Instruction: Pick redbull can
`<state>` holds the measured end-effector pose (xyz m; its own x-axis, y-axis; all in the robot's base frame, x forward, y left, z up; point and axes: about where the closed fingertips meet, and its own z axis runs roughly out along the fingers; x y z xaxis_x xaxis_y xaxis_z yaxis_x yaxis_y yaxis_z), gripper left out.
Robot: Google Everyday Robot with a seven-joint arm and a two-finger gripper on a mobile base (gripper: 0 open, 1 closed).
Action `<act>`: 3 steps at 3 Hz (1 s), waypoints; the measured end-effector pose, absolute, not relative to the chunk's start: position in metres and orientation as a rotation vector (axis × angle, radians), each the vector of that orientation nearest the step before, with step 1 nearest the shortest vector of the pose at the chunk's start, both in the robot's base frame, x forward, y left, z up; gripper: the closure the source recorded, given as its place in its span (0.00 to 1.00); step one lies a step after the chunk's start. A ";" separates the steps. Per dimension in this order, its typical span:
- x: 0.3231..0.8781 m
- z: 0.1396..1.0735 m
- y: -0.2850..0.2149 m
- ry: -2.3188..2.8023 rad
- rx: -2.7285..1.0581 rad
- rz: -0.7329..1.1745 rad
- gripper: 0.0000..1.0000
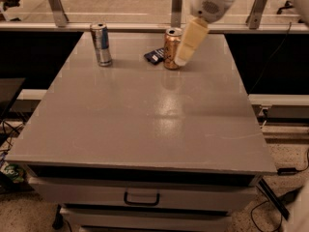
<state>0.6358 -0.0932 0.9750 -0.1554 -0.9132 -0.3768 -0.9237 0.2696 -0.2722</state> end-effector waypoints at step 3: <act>0.733 0.946 0.043 2.087 -1.546 0.138 0.00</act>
Offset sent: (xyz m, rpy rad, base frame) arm 0.0857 0.1236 -0.0111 0.0933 -0.0153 0.0005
